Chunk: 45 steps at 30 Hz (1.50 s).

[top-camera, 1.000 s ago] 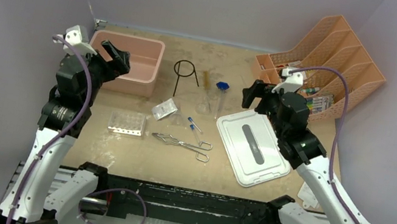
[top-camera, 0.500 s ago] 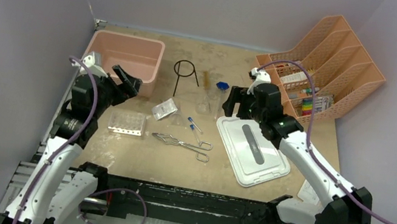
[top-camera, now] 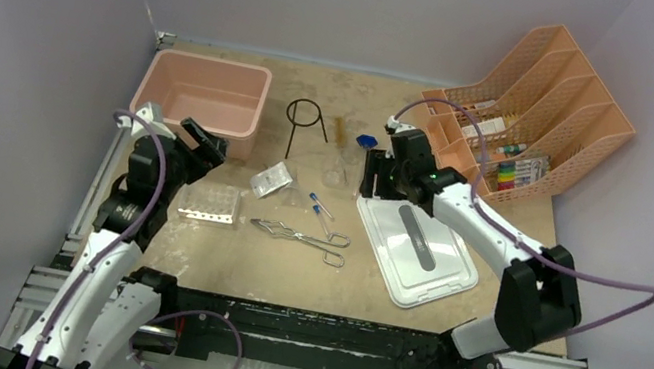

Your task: Organize the chemistry lab equipment

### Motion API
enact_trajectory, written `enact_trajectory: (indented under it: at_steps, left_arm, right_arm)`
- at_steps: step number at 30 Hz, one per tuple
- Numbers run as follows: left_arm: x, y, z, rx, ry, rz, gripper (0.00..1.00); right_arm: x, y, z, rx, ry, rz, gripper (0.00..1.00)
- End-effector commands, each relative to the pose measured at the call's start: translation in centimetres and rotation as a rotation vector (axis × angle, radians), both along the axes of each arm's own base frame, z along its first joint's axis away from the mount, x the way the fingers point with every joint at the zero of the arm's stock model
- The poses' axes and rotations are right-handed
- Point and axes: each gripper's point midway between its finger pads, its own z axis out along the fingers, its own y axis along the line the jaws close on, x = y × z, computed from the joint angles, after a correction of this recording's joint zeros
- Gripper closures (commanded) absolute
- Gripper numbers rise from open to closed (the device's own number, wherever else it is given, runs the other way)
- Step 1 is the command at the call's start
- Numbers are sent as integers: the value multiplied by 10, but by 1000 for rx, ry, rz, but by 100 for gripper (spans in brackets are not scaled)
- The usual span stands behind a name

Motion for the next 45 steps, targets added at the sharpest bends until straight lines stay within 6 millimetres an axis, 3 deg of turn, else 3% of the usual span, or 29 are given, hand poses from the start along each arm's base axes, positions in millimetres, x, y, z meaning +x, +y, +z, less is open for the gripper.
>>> enact_trajectory:
  at_steps: [1,10,16,21,23,26,33,37,42,45]
  left_arm:
    - [14,0,9,-33,-47,23,18]
    - [26,-4,14,-32,-87,1,18]
    - [55,-45,34,-41,-89,-199,25]
    - [84,-79,37,19,-41,-239,27]
    - [90,-97,33,37,-13,-263,29]
    - [103,-109,24,11,20,-254,34]
    - [143,-112,3,8,93,-131,48]
    - [168,-127,-14,23,123,-166,52]
    - [185,-120,-43,101,210,-105,59]
    - [193,-126,-54,129,229,-139,74]
  right_arm:
    - [19,14,11,12,-7,-38,35]
    - [54,38,36,103,-93,-65,30]
    - [72,48,62,148,-151,-82,30]
    - [65,47,56,159,-121,-94,30]
    - [62,44,56,154,-122,-100,30]
    - [57,41,55,159,-129,-97,29]
    - [46,35,42,158,-111,-98,29]
    - [43,33,41,152,-113,-92,29]
    - [41,29,41,128,-123,-84,29]
    - [42,25,41,105,-137,-82,29]
